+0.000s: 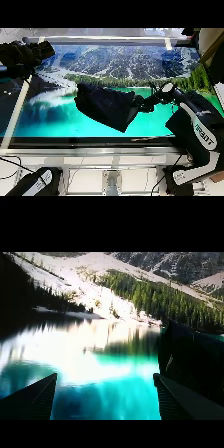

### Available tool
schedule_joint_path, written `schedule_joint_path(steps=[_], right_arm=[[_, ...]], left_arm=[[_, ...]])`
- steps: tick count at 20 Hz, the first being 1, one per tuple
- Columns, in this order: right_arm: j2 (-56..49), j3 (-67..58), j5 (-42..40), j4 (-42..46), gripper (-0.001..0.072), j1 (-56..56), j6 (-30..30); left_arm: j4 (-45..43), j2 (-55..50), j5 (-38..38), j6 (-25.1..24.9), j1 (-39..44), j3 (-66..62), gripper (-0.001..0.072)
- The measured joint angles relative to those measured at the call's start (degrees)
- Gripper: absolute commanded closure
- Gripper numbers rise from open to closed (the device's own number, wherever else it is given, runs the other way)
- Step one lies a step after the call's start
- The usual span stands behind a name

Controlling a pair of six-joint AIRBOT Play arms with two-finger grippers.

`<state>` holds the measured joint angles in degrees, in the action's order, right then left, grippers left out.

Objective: Fold the clothes and pants, and hang the long-sleeved shirts on hangers.

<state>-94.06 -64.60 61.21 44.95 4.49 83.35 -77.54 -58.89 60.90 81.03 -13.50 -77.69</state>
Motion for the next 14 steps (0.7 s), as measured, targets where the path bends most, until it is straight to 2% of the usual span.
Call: schedule_joint_path(steps=[1,5,10,11,12,13,14], right_arm=[[-0.74,0.28,-0.39,-2.78,0.0051,-0.02,-1.84],[-3.17,0.85,-1.14,-8.85,0.0051,-0.07,-6.29],[-4.57,0.98,-2.27,-11.32,0.0058,-0.07,-8.11],[-4.94,0.98,-2.40,-11.72,0.0078,0.04,-8.22],[-5.31,1.01,-2.58,-12.02,0.0137,0.17,-8.37],[-5.77,0.98,-2.91,-12.09,0.0207,0.50,-8.52],[-6.19,0.98,-3.54,-12.13,0.0307,0.94,-8.68]], left_arm=[[0.02,0.00,0.00,0.00,0.00,0.00,0.0005],[0.02,0.00,0.02,0.00,0.00,0.00,0.0005],[0.04,0.00,0.02,0.00,0.00,0.00,0.0005],[0.04,0.00,0.02,0.00,0.00,0.00,0.0005],[0.04,-0.02,0.02,0.00,0.00,0.02,0.0005],[0.04,0.00,0.02,0.02,0.00,0.00,0.0006],[0.04,0.00,0.02,0.00,0.00,0.02,0.0005]])
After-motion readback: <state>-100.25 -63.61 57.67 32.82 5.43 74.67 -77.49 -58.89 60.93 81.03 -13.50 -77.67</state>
